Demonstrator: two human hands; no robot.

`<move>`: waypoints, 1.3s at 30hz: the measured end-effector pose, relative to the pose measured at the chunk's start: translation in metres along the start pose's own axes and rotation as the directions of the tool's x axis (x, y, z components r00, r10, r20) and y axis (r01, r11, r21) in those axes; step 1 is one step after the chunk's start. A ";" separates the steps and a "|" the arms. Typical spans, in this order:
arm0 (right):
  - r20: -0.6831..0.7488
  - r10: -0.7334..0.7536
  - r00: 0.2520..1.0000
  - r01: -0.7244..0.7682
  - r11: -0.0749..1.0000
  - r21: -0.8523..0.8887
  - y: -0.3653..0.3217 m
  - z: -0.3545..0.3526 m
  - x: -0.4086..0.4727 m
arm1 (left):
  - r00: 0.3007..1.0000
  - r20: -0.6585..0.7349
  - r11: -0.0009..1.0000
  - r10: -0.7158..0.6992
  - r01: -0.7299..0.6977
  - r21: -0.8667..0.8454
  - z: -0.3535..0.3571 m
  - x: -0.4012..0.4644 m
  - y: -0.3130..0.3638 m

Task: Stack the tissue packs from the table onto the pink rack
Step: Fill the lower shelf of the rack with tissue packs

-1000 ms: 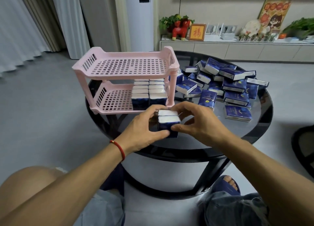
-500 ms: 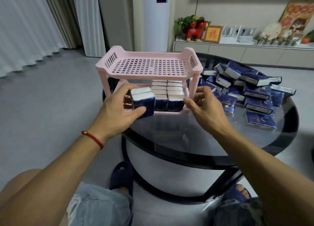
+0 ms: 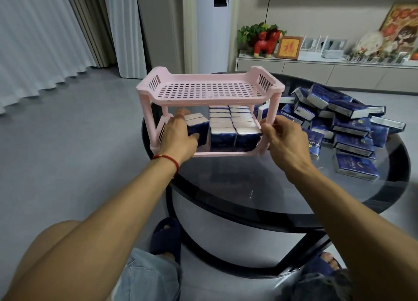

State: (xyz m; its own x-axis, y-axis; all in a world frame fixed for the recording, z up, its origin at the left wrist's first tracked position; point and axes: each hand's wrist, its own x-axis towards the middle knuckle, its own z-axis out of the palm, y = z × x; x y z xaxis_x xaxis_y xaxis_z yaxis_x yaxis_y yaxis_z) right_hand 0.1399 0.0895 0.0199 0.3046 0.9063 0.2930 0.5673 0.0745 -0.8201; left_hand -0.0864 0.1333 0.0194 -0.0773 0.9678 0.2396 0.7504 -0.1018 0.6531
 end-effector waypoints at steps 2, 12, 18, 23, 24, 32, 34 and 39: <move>0.007 0.008 1.000 -0.008 1.000 0.002 0.001 -0.001 0.000 | 0.997 0.039 0.997 -0.061 0.063 -0.053 0.007 0.014 -0.002; 0.050 0.017 0.999 -0.019 0.999 0.041 0.001 -0.004 0.001 | 0.991 0.045 0.959 -0.128 0.136 -0.248 0.030 0.043 -0.010; 0.050 0.018 0.999 -0.020 0.999 0.037 0.001 -0.006 0.000 | 0.992 0.000 0.983 -0.126 0.125 -0.134 0.036 0.042 -0.007; 0.071 0.018 0.997 -0.021 0.999 0.039 0.002 -0.007 0.000 | 0.993 -0.012 0.990 -0.114 0.113 -0.086 0.035 0.049 -0.011; 0.073 0.015 0.997 -0.018 0.999 0.039 0.003 -0.007 0.000 | 0.994 -0.015 0.991 -0.113 0.111 -0.074 0.035 0.049 -0.012; 0.085 0.015 0.996 -0.019 0.999 0.046 0.005 -0.006 -0.001 | 0.995 0.001 0.990 -0.105 0.104 -0.094 0.030 0.049 -0.018; 0.086 0.021 0.996 -0.025 0.998 0.049 0.006 -0.006 -0.001 | 0.993 0.023 0.988 -0.113 0.114 -0.102 0.031 0.049 -0.018; 0.080 0.030 0.996 -0.034 0.998 0.058 0.005 -0.006 -0.001 | 0.987 0.070 0.982 -0.143 0.151 -0.114 0.030 0.048 -0.017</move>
State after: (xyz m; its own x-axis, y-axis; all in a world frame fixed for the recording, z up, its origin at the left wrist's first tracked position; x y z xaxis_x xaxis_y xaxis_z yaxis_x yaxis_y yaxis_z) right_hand 0.1470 0.0866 0.0185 0.2593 0.9384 0.2286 0.5116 0.0673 -0.8566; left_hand -0.0834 0.1880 -0.0017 -0.1377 0.9862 0.0924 0.6500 0.0196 0.7596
